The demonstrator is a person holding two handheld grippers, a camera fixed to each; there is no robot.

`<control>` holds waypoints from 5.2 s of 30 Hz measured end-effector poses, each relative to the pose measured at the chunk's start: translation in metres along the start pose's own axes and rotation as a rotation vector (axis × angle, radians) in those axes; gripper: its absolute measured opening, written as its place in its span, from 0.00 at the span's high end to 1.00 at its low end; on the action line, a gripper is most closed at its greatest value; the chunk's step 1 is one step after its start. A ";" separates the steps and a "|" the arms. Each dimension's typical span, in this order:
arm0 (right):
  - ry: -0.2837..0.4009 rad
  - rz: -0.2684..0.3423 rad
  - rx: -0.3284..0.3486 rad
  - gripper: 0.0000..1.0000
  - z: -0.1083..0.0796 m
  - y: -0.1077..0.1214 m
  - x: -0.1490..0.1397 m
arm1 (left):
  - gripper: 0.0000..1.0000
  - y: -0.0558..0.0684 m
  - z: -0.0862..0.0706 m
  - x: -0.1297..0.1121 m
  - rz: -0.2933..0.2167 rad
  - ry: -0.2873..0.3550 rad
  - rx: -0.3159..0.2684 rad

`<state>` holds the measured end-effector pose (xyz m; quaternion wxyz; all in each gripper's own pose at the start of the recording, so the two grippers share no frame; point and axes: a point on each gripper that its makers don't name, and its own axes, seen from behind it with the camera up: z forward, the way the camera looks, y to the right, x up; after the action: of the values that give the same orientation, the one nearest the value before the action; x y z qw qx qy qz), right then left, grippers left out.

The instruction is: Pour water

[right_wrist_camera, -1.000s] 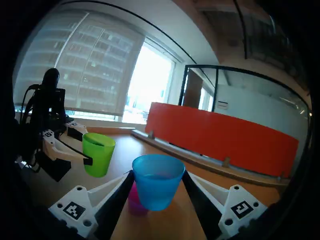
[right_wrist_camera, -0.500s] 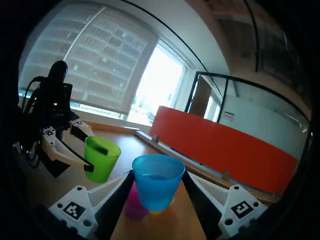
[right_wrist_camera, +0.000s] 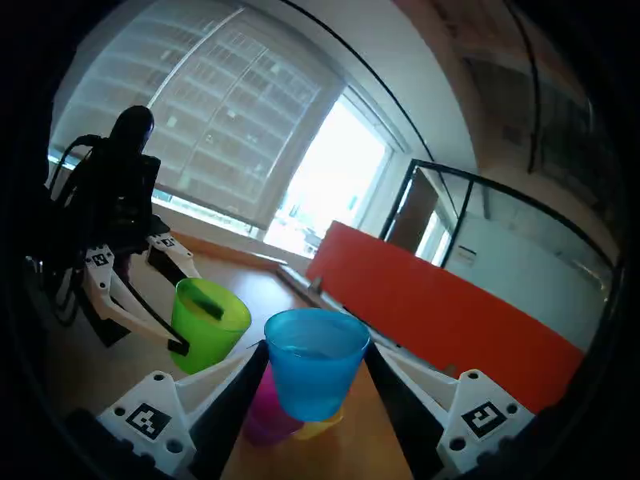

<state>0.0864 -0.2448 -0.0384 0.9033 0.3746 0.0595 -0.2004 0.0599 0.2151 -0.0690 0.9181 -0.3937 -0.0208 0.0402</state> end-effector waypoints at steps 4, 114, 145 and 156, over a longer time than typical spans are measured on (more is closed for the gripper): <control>0.008 -0.032 0.004 0.10 0.002 0.001 0.005 | 0.17 0.002 0.000 0.000 0.006 0.001 -0.005; -0.042 -0.642 0.157 0.09 0.017 -0.001 0.047 | 0.17 0.018 0.014 0.004 0.030 0.020 -0.042; -0.041 -0.701 0.156 0.10 0.014 0.004 0.048 | 0.17 0.020 0.018 0.004 0.032 0.014 -0.045; -0.044 -0.720 0.154 0.09 0.014 0.008 0.048 | 0.17 0.023 0.019 0.004 0.034 0.013 -0.049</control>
<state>0.1323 -0.2647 -0.0360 0.7450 0.3924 0.1530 -0.5173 0.0614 0.2451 -0.0721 0.9075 -0.4165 -0.0091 0.0529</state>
